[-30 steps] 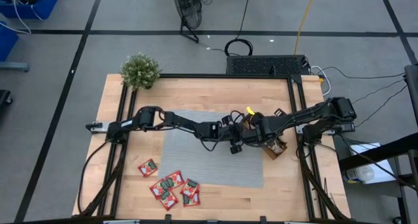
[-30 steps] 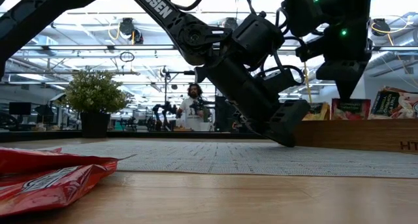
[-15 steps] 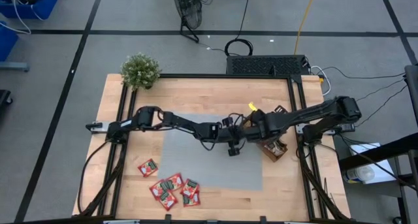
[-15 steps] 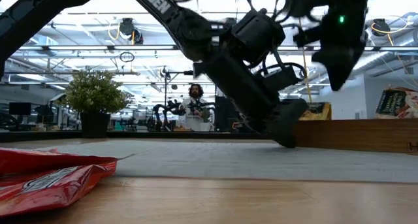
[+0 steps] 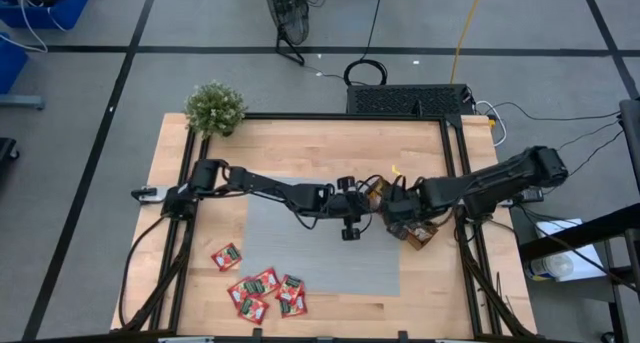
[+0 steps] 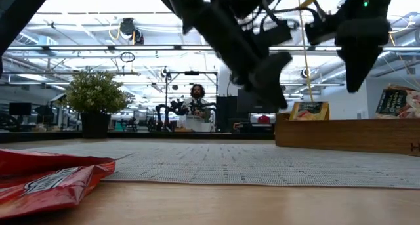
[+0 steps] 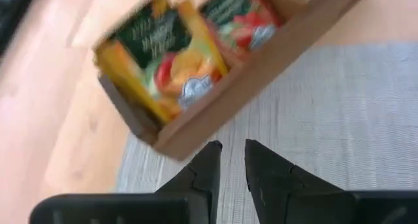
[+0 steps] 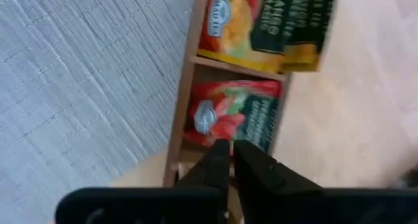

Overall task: Pick & Place Tea
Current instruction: Put the red tea bag into the middle section of the wooden organizer

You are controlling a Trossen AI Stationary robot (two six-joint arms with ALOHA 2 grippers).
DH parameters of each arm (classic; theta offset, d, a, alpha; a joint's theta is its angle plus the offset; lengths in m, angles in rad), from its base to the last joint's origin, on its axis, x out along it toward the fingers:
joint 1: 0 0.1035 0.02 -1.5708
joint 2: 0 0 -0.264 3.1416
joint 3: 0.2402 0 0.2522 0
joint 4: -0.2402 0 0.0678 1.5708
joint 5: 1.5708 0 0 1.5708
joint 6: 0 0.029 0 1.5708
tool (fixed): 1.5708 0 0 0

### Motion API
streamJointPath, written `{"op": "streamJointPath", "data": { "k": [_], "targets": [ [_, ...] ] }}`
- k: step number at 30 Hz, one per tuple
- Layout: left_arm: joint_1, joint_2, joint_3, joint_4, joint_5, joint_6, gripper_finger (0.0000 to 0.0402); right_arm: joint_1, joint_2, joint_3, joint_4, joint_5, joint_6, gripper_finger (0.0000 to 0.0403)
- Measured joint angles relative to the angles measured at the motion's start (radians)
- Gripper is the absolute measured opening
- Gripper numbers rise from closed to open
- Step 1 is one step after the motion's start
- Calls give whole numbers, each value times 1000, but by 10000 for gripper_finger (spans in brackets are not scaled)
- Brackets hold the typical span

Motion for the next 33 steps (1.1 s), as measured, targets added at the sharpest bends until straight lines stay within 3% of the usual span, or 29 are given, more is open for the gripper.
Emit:
{"op": "streamJointPath", "data": {
  "k": [10, 19, 25, 33],
  "targets": [
    [-55, -129, -42, -41, 51, 67, 78, -8, 134, -13, 64, -22, -97, 0],
    [-49, -331, -350, 198, 54, 0, 78, -31, 162, -65, 108, -22, -118, 0],
    [-35, -473, -546, 431, 48, -28, 78, -32, 161, -123, 228, -67, -114, 0],
    [-16, -521, -628, 486, 28, -73, 78, -35, 161, -114, 254, -156, -93, 0]
  ]
}}
